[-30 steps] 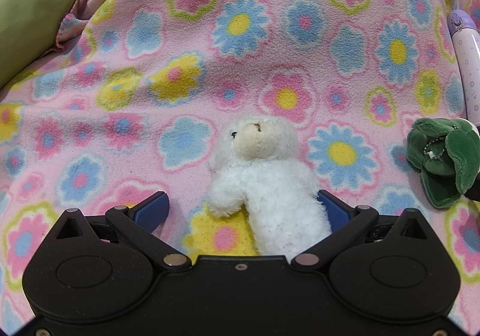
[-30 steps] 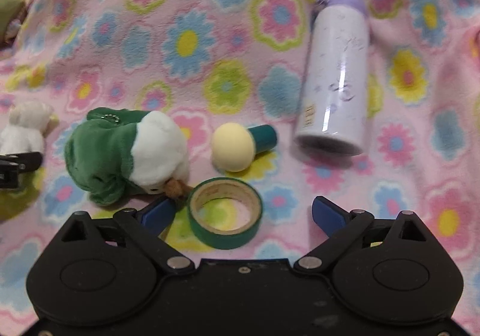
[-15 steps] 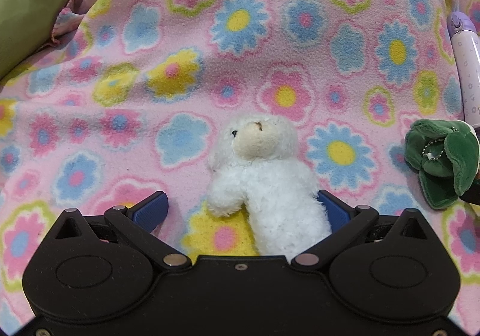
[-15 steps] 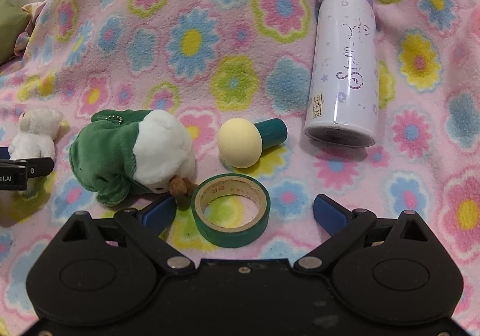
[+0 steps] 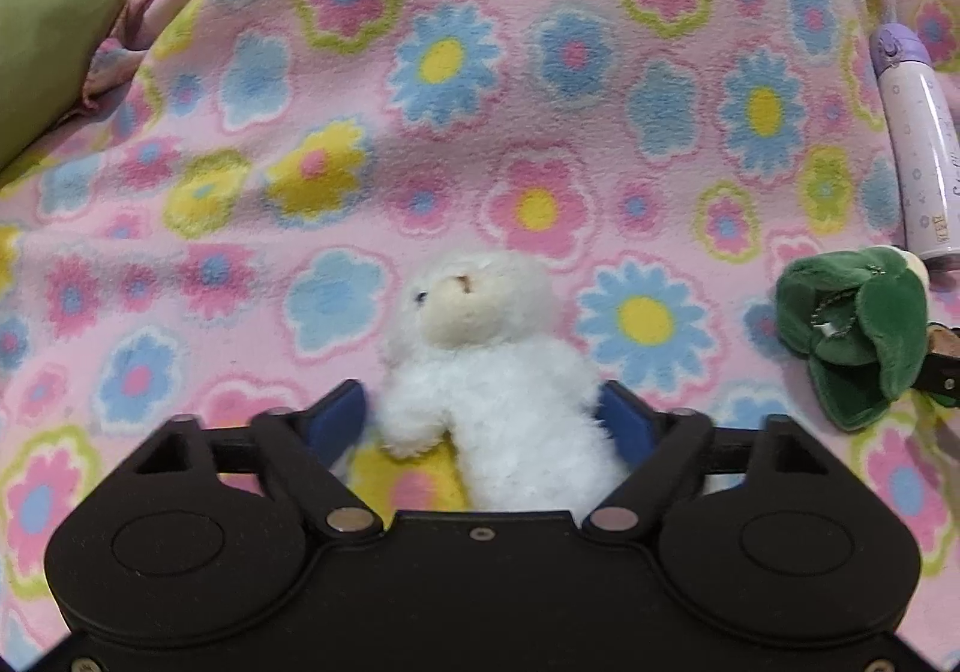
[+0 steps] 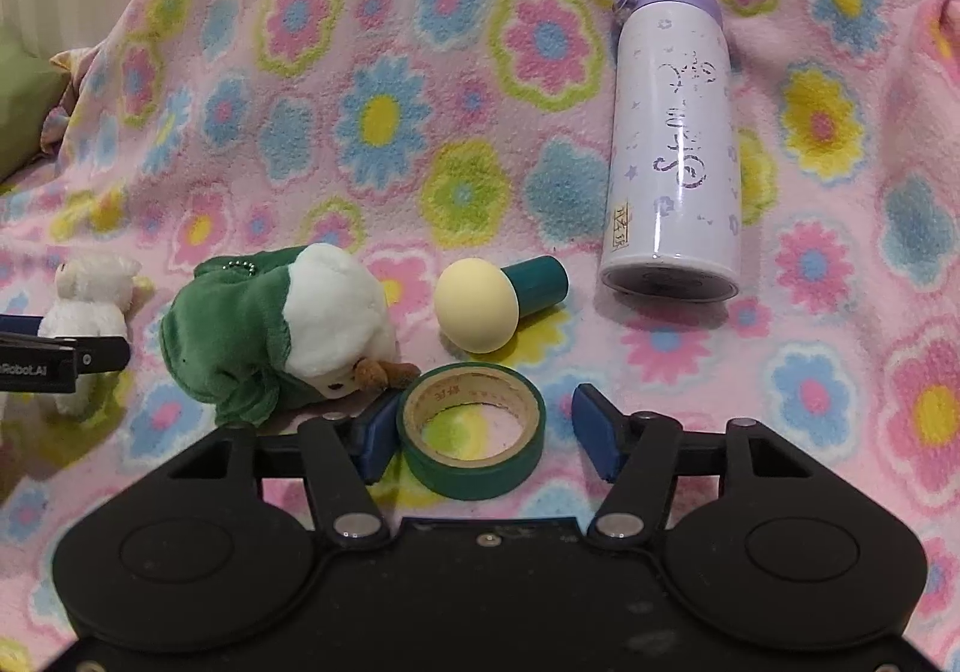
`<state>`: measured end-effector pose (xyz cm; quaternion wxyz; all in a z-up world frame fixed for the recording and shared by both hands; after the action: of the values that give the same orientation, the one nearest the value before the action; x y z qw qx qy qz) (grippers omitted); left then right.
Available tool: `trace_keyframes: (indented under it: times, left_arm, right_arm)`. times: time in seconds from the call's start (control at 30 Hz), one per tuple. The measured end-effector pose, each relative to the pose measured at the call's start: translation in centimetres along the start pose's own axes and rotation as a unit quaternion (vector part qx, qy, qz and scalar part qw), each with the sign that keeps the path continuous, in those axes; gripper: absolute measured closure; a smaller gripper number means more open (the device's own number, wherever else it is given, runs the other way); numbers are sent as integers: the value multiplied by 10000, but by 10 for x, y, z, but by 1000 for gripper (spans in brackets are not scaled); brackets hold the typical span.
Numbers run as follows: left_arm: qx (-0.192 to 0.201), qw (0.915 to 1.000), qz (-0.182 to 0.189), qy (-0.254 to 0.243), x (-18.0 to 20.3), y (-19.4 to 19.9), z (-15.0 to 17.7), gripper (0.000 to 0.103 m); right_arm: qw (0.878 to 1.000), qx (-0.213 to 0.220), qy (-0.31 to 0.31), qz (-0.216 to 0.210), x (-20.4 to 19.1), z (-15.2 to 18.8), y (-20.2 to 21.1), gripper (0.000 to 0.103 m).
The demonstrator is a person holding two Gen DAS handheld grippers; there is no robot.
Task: Organize soft objects
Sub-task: 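Grasp the white plush lamb with left tool while right tool grasps the green tape roll, then carry the lamb and tape roll over the basket with both tools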
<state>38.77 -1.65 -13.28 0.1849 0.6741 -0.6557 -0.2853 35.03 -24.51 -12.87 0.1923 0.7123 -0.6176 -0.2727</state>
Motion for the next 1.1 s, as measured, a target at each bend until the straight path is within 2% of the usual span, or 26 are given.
trace_keyframes:
  times: [0.03,0.1,0.13,0.2,0.5,0.63,0.77,0.9,1.1]
  left_arm:
    - [28,10000,-40,-22,1,1,-1,38]
    - [77,9999,-11,-87,4,4,-2,45]
    - [51,9999,116,-91,6,6,-2,49]
    - [43,9997,236,-44,5,11,-2,49]
    - [244,9993,275,-91,5,72,1,49]
    - [214,9994,286,-31,-3,104,9,49]
    - [194,9994,279,-6,-11,133,25,49]
    - [253,9994,179,-177,-12,156,43,49]
    - [200,9989,259,-324,-8,186,70,49]
  right_arm:
    - [10000,4,-7,-1,0,0,0,42]
    - [10000,14,-25,-11,0,0,0,42]
    - [10000,23,-37,-20,0,0,0,43]
    - [10000,38,-65,-16,1,0,1,44]
    - [9999,63,-146,1,1,1,4,47]
    - [9998,33,-199,47,2,2,8,54]
    - [9998,-133,-101,108,-1,7,16,55]
    - [9990,-339,201,225,-10,17,33,55]
    - [9992,-317,-60,223,-13,26,78,55]
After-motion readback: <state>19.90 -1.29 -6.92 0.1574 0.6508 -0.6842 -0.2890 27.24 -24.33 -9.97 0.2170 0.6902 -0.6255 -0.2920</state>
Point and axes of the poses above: each gripper's, at about its wrist camera, not at the fingertips, and y roughly against the way its jaws point, x to its right, z to its underside, the point moved 7 cm from there along -y, roughly the way its jaws point, and after that the axes turned 13 degrees about -z, right-handed, at the moved point
